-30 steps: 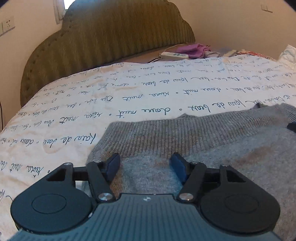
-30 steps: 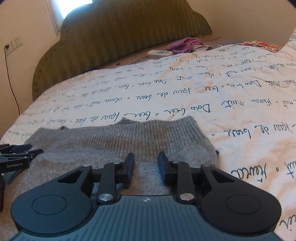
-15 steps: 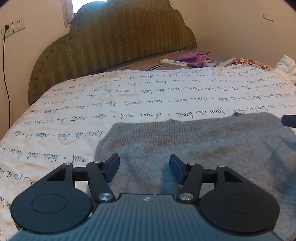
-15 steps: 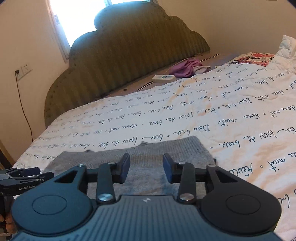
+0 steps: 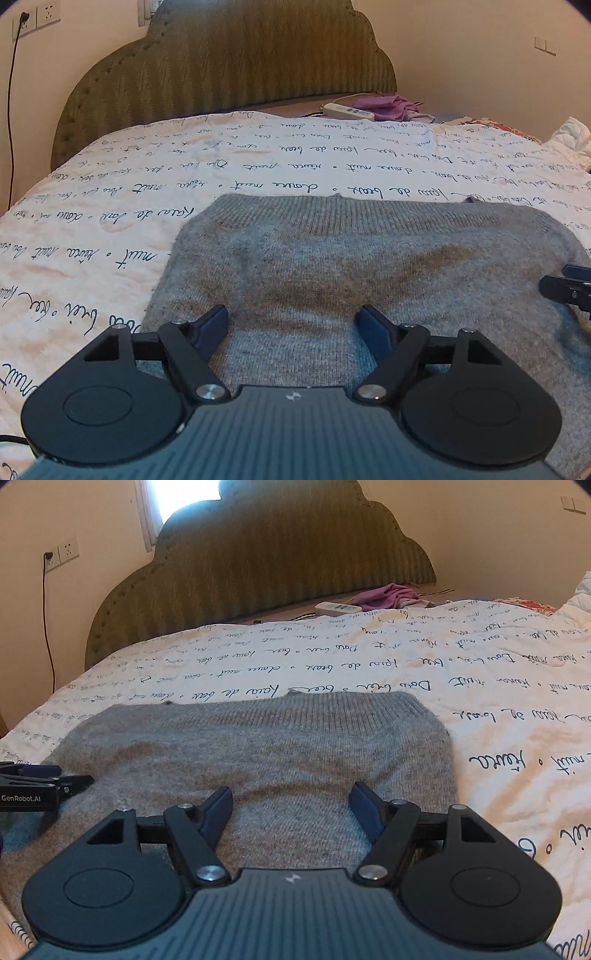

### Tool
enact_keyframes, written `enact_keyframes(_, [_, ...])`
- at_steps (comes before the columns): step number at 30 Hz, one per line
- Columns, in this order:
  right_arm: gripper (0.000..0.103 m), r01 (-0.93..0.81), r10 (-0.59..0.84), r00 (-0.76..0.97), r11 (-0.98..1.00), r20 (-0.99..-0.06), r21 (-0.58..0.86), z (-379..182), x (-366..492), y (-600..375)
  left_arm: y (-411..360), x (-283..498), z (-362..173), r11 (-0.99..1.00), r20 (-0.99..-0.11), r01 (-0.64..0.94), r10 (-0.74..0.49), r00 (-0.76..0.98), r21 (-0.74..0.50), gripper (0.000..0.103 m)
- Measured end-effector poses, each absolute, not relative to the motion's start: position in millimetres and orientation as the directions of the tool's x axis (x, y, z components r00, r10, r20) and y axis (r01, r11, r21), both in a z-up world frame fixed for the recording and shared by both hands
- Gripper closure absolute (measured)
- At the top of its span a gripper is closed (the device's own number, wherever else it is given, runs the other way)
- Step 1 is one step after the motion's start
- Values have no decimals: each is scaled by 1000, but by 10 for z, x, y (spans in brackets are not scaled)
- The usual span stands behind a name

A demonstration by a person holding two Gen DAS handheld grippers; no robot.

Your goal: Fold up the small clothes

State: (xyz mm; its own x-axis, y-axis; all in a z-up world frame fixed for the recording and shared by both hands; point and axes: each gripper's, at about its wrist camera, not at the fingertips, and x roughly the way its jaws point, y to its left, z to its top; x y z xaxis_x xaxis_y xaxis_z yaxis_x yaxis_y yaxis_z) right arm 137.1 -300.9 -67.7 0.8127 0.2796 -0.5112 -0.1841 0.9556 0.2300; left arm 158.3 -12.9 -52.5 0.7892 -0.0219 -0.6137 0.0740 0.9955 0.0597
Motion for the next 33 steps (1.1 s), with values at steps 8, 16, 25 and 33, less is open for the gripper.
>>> enact_keyframes(8, [32, -186, 292, 817, 950, -498, 251, -678, 1346, -3045, 247, 1071, -179, 998, -582, -25, -15, 813, -61, 27])
enact_keyframes(16, [32, -185, 294, 819, 948, -493, 257, -678, 1332, -3054, 1153, 182, -81, 845, -582, -261, -71, 810, -467, 27])
enact_keyframes(25, [32, -183, 301, 821, 944, -485, 275, -665, 1312, -3067, 1423, 183, -377, 548, -551, -324, -318, 772, -771, 24])
enact_keyframes(33, [32, -181, 309, 822, 938, -478, 295, -674, 1309, -3089, 1375, 408, -459, 537, -563, -332, -350, 749, -775, 34])
